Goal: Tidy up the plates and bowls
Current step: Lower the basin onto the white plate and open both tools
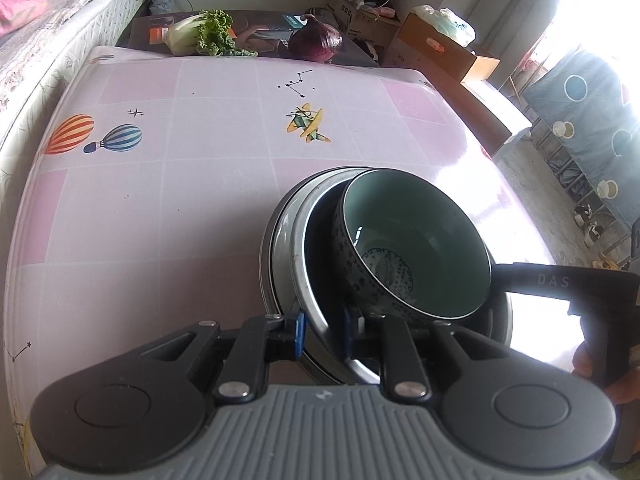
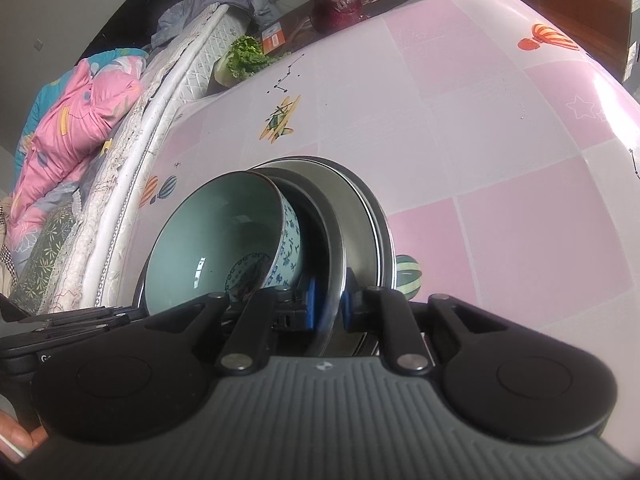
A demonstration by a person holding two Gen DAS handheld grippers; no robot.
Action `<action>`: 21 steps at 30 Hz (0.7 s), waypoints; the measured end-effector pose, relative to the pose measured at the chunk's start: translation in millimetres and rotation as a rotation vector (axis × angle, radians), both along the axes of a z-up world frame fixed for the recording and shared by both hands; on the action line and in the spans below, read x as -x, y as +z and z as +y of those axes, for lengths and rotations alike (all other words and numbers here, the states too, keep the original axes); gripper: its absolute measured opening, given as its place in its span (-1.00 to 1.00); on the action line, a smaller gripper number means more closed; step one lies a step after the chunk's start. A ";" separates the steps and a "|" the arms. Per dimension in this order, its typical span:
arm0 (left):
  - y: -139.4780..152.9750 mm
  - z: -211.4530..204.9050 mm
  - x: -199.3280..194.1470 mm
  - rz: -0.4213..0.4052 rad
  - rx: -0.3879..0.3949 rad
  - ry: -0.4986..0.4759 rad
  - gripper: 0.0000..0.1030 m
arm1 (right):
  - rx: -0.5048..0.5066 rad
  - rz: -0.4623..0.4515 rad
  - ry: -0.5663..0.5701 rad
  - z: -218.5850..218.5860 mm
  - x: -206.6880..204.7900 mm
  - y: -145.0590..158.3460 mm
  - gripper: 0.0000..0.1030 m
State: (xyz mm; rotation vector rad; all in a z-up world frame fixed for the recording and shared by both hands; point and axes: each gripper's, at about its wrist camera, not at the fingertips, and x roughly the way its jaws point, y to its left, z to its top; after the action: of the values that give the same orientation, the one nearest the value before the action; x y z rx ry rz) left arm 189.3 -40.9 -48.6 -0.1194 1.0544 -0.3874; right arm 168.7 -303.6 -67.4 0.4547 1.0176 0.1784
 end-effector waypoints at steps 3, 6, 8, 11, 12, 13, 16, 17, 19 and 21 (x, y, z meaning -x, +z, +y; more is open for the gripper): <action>3.2 1.6 2.6 -0.013 0.001 -0.005 -0.63 | 0.042 -0.025 -0.014 0.2 -0.6 6.0 -0.67; 9.9 3.9 7.7 -0.051 -0.016 0.004 -0.55 | 0.068 -0.064 -0.021 -0.4 0.6 13.7 -0.59; 16.7 6.2 12.2 -0.087 -0.014 0.007 -0.52 | 0.076 -0.077 -0.030 -1.9 0.7 17.8 -0.58; 23.9 8.1 16.1 -0.123 -0.014 0.012 -0.39 | 0.129 -0.102 -0.049 -1.8 7.4 25.0 -0.28; 25.5 8.5 17.4 -0.131 -0.018 0.013 -0.34 | 0.142 -0.112 -0.053 -1.7 10.0 27.1 -0.20; 27.3 9.1 18.9 -0.136 -0.017 0.012 -0.22 | 0.152 -0.122 -0.058 -2.2 13.9 30.2 -0.13; 34.5 12.0 26.4 -0.150 -0.018 0.011 0.11 | 0.158 -0.146 -0.081 -7.7 31.3 40.1 -0.01; 37.5 13.4 30.1 -0.156 -0.029 0.011 0.18 | 0.157 -0.155 -0.087 -8.8 36.8 43.5 0.06; 41.6 16.7 35.2 -0.151 -0.049 0.017 0.41 | 0.157 -0.179 -0.097 -9.8 54.0 52.9 0.18; 47.3 23.7 44.3 -0.157 -0.066 0.035 0.60 | 0.180 -0.213 -0.104 -7.0 71.7 62.9 0.42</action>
State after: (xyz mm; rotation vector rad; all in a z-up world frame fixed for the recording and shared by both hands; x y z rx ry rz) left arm 145.0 -17.2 -1.2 -0.0476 0.9080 -0.3242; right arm 97.0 -310.6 -4.5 0.3166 0.7905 0.0399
